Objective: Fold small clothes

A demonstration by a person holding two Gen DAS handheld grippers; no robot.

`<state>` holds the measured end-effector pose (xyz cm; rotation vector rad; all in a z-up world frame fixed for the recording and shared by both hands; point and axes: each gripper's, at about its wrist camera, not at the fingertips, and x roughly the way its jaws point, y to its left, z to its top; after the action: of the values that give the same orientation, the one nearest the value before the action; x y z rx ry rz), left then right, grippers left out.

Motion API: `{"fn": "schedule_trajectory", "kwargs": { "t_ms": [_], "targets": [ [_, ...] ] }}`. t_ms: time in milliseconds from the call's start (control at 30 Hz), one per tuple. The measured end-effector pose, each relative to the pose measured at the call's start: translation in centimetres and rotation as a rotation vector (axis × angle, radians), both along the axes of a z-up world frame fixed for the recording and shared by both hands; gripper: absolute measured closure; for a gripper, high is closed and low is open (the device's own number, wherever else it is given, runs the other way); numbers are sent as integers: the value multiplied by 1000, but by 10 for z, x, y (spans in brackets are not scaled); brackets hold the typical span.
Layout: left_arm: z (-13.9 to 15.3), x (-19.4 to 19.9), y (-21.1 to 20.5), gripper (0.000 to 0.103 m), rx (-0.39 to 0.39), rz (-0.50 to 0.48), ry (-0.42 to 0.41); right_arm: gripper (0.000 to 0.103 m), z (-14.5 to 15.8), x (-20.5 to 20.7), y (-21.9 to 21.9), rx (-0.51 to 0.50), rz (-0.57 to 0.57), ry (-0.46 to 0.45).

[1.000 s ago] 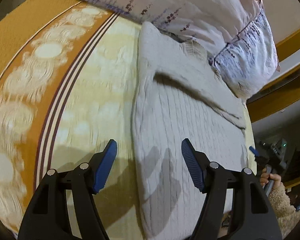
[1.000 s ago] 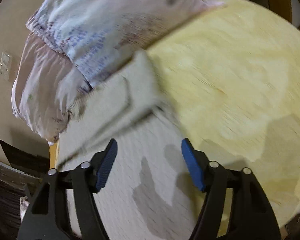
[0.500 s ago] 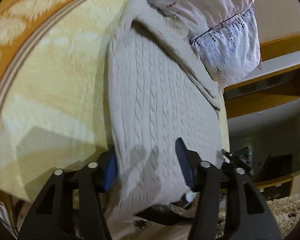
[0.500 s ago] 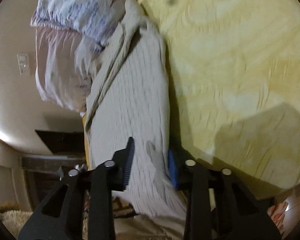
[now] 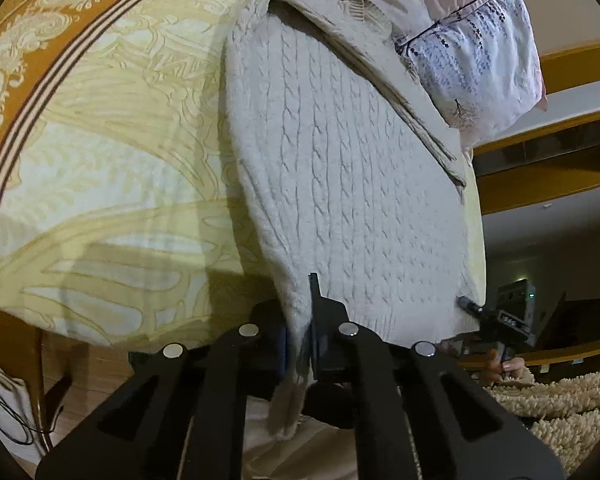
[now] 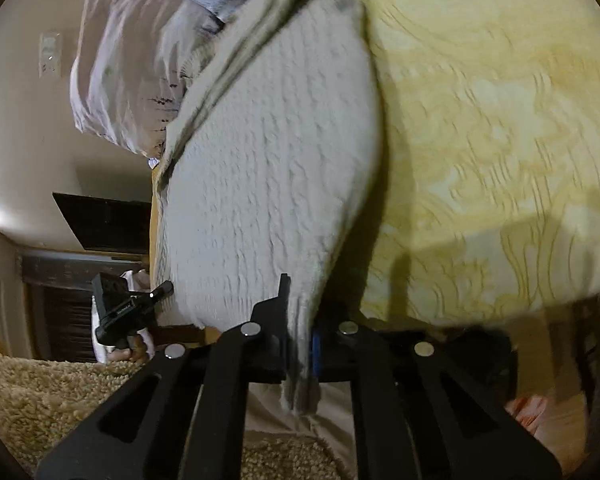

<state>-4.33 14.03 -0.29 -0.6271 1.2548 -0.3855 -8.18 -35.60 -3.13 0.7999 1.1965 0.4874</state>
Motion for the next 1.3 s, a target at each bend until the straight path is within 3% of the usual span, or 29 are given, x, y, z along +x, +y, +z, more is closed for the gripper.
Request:
{"fn": "schedule_trajectory", "kwargs": {
  "t_ms": [300,600,1100,1300],
  "targets": [
    [23,21,13,97,-19,33,-105,96,46,21,-7,-103,-74,-235],
    [51,66,26,97,-40,113,-234,96,84,54,-14,-113,-177,-395],
    [81,164,21,97,-79,190,-375,96,112,129,-18,-72,-241,-523],
    [65,199,20,97,-76,222,-339,96,95,170,-21,-84,-263,-475]
  ]
}}
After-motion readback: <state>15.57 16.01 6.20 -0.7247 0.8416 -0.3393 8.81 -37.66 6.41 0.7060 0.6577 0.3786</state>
